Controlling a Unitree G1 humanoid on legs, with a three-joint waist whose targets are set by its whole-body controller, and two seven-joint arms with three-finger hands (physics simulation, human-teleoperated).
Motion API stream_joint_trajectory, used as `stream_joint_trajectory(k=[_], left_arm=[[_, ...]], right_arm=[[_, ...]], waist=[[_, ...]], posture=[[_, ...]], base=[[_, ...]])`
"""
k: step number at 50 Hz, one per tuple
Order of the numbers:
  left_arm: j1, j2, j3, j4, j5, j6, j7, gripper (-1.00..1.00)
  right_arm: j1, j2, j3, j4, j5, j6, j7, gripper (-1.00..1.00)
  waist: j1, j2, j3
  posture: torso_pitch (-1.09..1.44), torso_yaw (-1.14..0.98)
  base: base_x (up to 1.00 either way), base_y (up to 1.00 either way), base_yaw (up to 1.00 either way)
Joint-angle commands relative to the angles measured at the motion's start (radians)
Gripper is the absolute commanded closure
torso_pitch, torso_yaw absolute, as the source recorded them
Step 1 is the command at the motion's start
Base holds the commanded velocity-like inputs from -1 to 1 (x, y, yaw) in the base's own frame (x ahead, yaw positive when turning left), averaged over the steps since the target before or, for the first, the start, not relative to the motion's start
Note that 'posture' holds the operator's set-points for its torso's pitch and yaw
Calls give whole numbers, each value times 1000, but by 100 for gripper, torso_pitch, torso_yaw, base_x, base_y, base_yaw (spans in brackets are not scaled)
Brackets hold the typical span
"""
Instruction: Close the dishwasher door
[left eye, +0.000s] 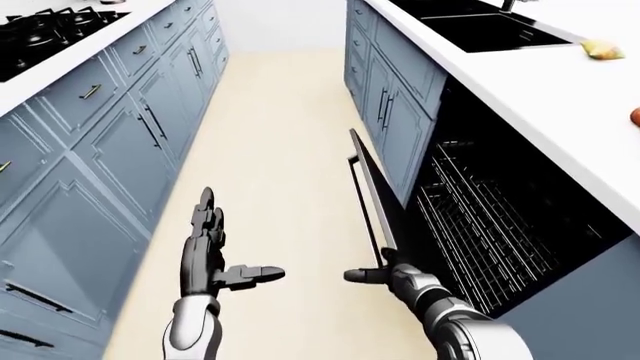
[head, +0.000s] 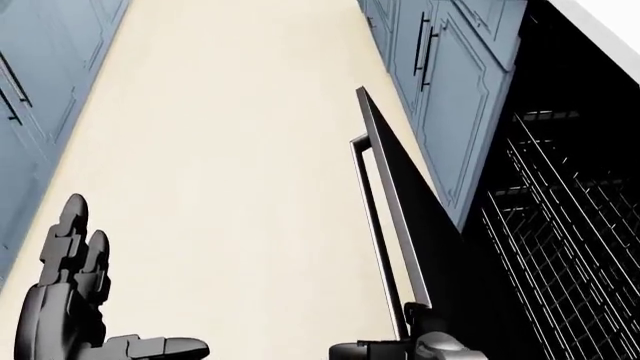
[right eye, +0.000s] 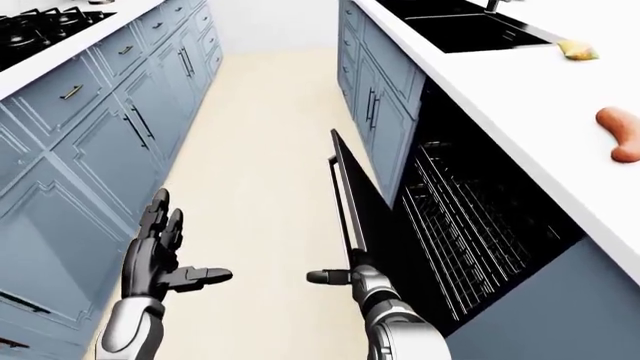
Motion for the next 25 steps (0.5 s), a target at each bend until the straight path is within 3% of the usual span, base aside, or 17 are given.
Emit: stream_joint_trajectory(k=[1,25], left_arm=[[-15,3,-1,-42,0,-32,0,-100],[-13,2,-1,-42,-1,-35,-1,-100]], right_arm=[[-27,-48,-4,-41,-18,-38,-76,-100],[-30,-73,6,-42,-59,-44,-232,-100]], waist=[[-11,-3,-20],[5,0,-18]], posture=[[0,0],[0,0]], base=[[0,0,0],[0,0,0]])
